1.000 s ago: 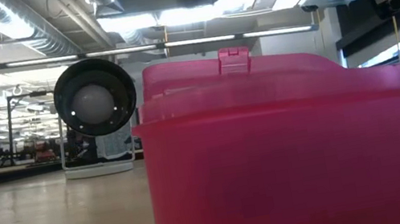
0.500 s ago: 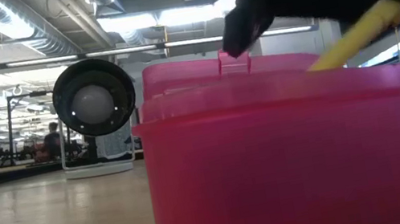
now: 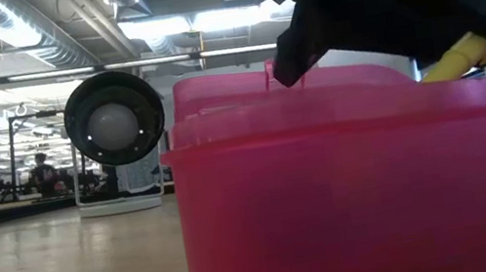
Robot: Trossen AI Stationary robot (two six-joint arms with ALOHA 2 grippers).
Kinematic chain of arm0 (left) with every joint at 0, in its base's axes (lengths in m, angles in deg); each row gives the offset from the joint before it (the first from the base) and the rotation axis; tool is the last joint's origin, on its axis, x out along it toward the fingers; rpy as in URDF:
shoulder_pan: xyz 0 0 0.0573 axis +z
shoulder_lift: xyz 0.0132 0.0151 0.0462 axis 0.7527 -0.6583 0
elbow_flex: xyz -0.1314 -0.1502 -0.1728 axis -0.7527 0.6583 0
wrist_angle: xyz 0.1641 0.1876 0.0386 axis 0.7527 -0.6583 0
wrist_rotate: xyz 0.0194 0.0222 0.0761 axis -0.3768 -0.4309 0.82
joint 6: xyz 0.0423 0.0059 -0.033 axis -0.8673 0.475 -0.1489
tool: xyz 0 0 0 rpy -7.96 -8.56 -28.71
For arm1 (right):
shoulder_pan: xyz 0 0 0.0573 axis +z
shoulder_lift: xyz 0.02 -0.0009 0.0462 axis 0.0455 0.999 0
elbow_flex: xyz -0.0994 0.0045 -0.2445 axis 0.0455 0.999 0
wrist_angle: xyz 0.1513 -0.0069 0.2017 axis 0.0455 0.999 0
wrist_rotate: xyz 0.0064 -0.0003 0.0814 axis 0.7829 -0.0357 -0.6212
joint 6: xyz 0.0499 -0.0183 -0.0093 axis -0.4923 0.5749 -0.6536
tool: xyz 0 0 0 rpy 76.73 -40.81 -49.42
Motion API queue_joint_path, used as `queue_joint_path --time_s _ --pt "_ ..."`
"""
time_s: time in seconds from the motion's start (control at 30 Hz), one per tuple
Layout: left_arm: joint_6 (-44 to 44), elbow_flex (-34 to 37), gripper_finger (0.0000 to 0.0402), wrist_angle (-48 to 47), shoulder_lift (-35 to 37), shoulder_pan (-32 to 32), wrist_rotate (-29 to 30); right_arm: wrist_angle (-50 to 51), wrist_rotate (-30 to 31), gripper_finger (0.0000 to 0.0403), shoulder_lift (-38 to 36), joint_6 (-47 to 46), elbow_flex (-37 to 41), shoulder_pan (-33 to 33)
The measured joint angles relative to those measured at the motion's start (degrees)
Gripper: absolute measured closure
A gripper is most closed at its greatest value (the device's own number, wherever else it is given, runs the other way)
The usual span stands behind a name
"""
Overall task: Pick & place school supplies into a supply box
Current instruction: Put the yellow pen into the pink supply box, then put the yellow pencil into the pink supply box
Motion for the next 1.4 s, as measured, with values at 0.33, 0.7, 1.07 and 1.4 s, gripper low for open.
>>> queue_joint_path --time_s 0.33,0.7,1.07,1.4 --pt "-4.34 0.02 0.0345 1.00 0.03 0.02 0.86 -0.02 -0.02 0.0269 0.02 -0.02 0.00 0.00" --pt "-10.49 0.07 0.0313 0.56 3.00 0.02 4.93 -0.02 -0.02 0.0269 0.02 -0.04 0.00 0.00" --pt "-16.59 0.20 0.0303 -8.42 13.56 -1.93 11.15 0.25 -1.59 0.0270 0.00 -6.61 0.00 -0.02" --pt "-23.79 0.26 0.0303 -6.84 16.86 -1.80 5.61 -1.16 -8.46 0.0270 0.00 -18.82 0.00 -0.02"
